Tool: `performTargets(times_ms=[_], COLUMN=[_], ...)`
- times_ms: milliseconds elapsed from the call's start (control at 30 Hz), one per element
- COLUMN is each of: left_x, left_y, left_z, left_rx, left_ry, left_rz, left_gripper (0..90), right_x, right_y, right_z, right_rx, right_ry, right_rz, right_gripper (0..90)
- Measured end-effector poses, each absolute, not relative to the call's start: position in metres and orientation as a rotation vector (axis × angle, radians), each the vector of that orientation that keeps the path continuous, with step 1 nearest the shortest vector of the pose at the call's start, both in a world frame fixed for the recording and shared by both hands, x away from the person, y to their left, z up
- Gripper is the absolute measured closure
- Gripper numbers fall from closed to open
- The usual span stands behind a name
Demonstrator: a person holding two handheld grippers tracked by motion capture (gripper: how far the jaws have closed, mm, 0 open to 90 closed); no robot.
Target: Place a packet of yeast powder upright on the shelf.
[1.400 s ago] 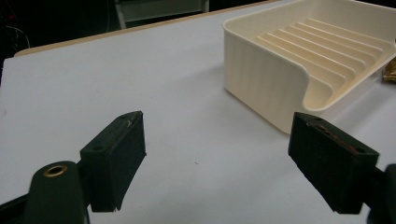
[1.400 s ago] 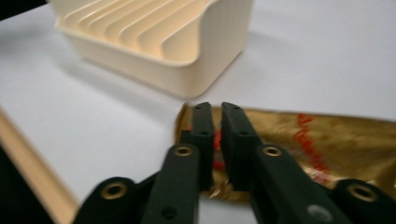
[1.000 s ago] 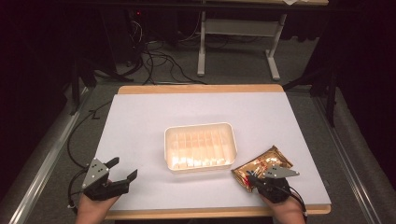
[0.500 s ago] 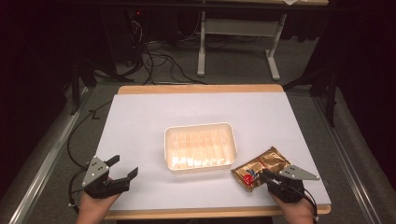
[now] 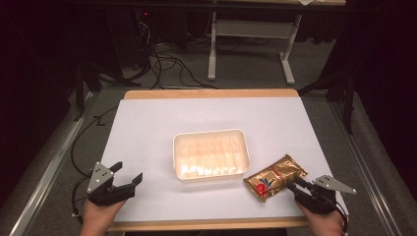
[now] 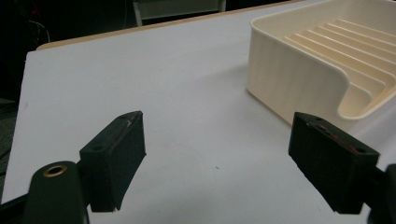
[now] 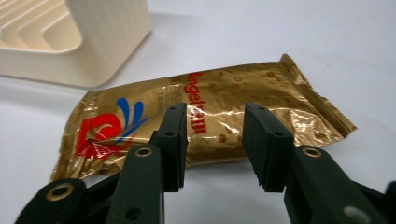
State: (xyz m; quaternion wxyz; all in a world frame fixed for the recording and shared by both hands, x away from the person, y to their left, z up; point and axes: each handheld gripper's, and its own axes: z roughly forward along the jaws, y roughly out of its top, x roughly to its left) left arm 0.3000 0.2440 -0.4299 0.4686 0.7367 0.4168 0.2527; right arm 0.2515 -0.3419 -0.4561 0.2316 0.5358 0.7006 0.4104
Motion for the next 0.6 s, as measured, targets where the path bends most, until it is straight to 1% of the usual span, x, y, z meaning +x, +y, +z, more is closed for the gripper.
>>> performTargets(times_ms=[233, 600], left_x=[0.299, 0.3], left_y=[0.244, 0.244], left_z=[-0.43, -0.431], left_rx=[1.814, 1.819], left_ry=[1.017, 1.027], left_rz=[0.618, 0.622], left_gripper=[19.4, 19.6], right_x=[0.252, 0.254], right_y=[-0.353, -0.363], right_z=[-0.459, -0.462], right_rx=[1.523, 1.569], right_ry=[1.885, 1.858], right_rz=[1.114, 1.119], right_gripper=[56.9, 52.4])
